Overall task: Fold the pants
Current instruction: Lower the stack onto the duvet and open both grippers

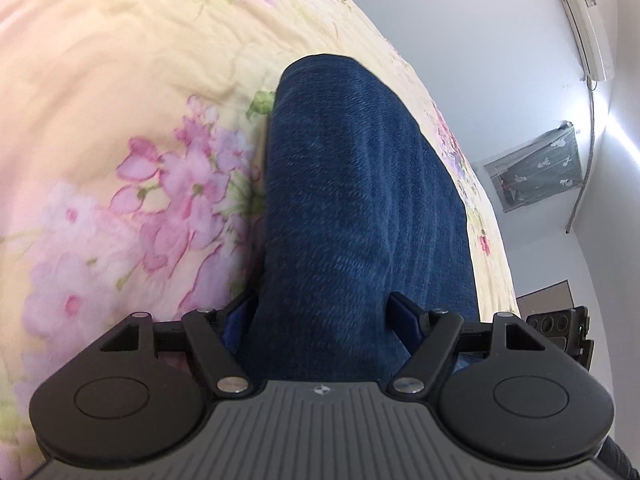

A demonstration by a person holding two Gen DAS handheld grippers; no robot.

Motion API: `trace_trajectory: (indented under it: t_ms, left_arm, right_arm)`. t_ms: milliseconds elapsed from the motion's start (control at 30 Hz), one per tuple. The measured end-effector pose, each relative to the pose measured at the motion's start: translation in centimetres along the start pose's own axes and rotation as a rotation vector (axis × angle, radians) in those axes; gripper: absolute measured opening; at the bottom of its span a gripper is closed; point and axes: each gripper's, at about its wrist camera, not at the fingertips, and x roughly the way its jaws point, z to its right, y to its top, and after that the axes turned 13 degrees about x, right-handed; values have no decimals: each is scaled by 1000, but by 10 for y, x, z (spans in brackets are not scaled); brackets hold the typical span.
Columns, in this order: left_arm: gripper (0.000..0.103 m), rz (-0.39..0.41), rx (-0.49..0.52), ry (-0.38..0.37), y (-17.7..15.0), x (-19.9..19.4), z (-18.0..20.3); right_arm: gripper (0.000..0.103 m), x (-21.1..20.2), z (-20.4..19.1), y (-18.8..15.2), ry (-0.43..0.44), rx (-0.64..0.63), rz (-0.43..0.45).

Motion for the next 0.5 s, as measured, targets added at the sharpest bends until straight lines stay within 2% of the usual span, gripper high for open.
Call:
trace_trajectory:
  t_ms: [133,300,400,500]
  left_arm:
    - [87,-7,20,28,-8,-8,4]
    - [93,-19,76,108,-19,-21,21]
    - [95,-33,50,131,-29,-28,23]
    - [95,-28,10,153,-42,-36,28]
  right_arm:
    - [62,-11,6,-15,-52,-17,-6]
    - [63,-20,13,-22,-73,24,9]
    - [63,-23,13,-29,-78,28,13]
    - [63,-23,12,-42,-120,-1,6]
